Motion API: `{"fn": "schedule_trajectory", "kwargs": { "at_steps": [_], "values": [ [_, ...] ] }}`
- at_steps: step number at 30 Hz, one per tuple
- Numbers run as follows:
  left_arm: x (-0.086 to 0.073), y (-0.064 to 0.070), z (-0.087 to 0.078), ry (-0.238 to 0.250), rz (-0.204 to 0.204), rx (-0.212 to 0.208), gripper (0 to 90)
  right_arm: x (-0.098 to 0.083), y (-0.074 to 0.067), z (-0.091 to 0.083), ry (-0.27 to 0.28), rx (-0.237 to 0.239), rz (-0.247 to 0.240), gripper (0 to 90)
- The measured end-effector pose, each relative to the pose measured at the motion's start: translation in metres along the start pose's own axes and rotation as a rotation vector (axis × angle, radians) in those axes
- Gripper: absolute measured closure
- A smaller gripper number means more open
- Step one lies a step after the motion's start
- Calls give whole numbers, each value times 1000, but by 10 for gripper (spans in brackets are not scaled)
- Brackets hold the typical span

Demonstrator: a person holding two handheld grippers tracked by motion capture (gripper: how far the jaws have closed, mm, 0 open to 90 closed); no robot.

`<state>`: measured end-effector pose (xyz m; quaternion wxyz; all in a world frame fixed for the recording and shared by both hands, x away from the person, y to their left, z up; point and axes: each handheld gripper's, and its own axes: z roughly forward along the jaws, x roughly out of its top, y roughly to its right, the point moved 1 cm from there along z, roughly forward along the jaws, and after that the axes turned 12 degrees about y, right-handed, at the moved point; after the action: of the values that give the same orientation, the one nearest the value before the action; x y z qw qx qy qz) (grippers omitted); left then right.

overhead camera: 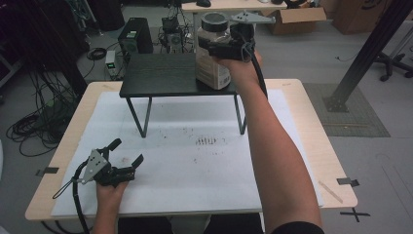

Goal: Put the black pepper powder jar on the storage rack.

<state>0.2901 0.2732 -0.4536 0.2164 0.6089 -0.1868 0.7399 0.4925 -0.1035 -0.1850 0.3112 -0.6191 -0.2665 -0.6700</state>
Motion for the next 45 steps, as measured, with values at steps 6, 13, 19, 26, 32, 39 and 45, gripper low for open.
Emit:
{"fn": "schedule_trajectory", "kwargs": {
  "at_steps": [6,13,19,26,32,39,45],
  "values": [
    [0,0,0,1,-2,0,3,-1,2,0,9,17,1,222],
    [0,0,0,1,-1,1,3,-2,1,-1,12,20,-3,220],
    [0,0,0,2,-3,0,2,-2,1,-1,12,19,-4,213],
    [0,0,0,-1,-2,0,3,-5,1,1,-17,9,-8,136],
    [0,0,0,0,-2,0,3,-5,1,1,-13,-1,0,90],
    [0,0,0,2,-1,1,3,-5,-1,0,-10,1,-2,61],
    [0,0,0,1,0,0,3,-4,0,-3,11,2,15,0]
  ]
}}
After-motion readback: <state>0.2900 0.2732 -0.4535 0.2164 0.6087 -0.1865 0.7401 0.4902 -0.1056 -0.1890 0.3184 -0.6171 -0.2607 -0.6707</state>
